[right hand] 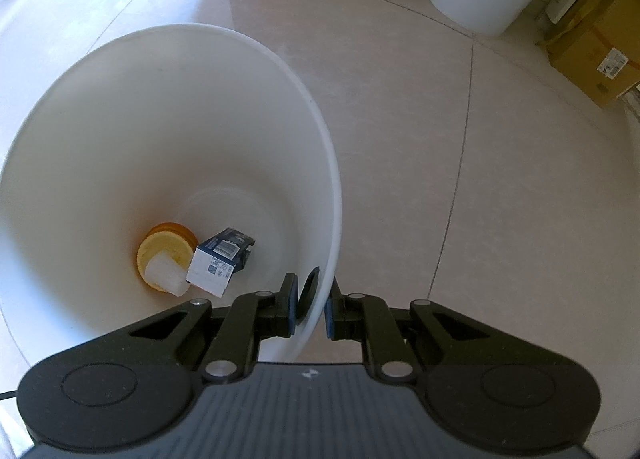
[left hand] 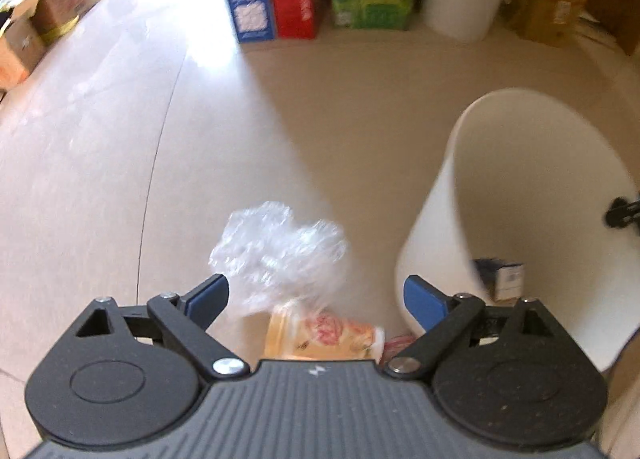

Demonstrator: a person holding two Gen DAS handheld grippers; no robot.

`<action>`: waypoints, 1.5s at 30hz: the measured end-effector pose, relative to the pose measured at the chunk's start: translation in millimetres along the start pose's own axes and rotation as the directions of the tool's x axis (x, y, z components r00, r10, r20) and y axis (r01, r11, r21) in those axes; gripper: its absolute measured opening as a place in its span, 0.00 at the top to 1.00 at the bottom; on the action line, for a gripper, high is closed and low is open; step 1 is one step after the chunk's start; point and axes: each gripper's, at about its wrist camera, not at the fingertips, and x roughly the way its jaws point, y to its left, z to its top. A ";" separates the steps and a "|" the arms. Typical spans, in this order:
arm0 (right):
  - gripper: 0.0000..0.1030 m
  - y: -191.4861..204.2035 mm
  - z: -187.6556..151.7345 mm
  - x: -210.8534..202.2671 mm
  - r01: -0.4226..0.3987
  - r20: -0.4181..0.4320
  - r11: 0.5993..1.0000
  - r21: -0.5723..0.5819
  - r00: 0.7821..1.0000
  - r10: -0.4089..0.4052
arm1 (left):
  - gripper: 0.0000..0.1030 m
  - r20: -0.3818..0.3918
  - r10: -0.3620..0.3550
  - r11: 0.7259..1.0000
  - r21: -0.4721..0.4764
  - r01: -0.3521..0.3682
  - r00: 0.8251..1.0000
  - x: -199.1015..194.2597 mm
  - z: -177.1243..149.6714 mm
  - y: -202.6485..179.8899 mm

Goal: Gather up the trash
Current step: 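Lower the left gripper to the pile and grasp the blue juice carton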

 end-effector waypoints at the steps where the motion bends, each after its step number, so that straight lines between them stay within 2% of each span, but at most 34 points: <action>1: 0.84 0.9 -0.5 -0.2 0.003 0.001 1.000 0.000 1.000 -0.003 | 0.09 -0.012 0.001 1.000 -0.013 -0.002 1.000 4.6 -3.8 3.6; 7: 0.84 6.1 0.4 -0.8 0.020 -0.014 1.000 0.022 1.000 -0.020 | 0.09 -0.046 -0.029 0.995 -0.101 0.024 0.999 25.9 -25.6 16.2; 10: 0.84 8.5 3.7 -0.4 0.023 -0.033 0.999 0.026 0.999 -0.023 | 0.09 -0.022 -0.007 0.989 -0.148 0.003 1.000 37.3 -37.1 21.0; 12: 0.84 8.0 6.4 0.5 0.023 -0.044 0.999 0.027 0.999 -0.022 | 0.09 -0.030 0.018 0.982 -0.188 -0.024 0.999 45.2 -44.1 22.8; 19: 0.84 1.7 15.5 4.1 0.011 -0.059 0.999 0.039 0.998 -0.008 | 0.09 -0.043 0.041 0.963 -0.264 -0.051 0.998 66.0 -69.8 16.8; 24: 0.84 -3.1 14.5 3.4 0.007 -0.053 0.999 0.052 0.999 -0.005 | 0.09 -0.068 0.067 0.917 -0.389 -0.089 0.995 85.3 -99.8 13.7; 26: 0.83 -1.3 13.5 3.1 0.017 -0.043 0.999 0.036 0.999 -0.016 | 0.09 -0.109 0.081 0.891 -0.438 -0.121 0.991 96.8 -111.3 12.2; 31: 0.83 -1.2 10.4 3.6 0.019 -0.031 1.000 0.015 0.999 -0.018 | 0.10 -0.185 0.075 0.828 -0.536 -0.164 0.980 127.3 -135.6 8.1; 33: 0.84 -2.3 9.9 3.4 0.014 -0.035 0.999 0.029 0.999 -0.013 | 0.13 -0.216 0.069 0.809 -0.559 -0.182 0.974 137.6 -142.3 4.1; 35: 0.83 -1.3 8.7 3.3 0.015 -0.035 1.000 0.025 0.999 -0.014 | 0.13 -0.216 0.057 0.794 -0.582 -0.175 0.975 144.1 -148.3 -0.7; 37: 0.83 -2.3 7.9 5.2 0.015 -0.037 1.000 0.022 0.999 -0.014 | 0.13 -0.224 0.043 0.787 -0.592 -0.171 0.974 152.6 -153.9 -6.2; 43: 0.84 -0.1 7.8 10.3 0.025 -0.042 0.999 0.041 0.999 -0.023 | 0.12 -0.229 0.028 0.799 -0.580 -0.159 0.973 178.6 -157.9 -13.4; 45: 0.84 2.3 7.5 12.7 0.039 -0.043 0.998 0.045 0.998 -0.037 | 0.12 -0.257 0.021 0.806 -0.568 -0.169 0.966 189.6 -157.2 -13.5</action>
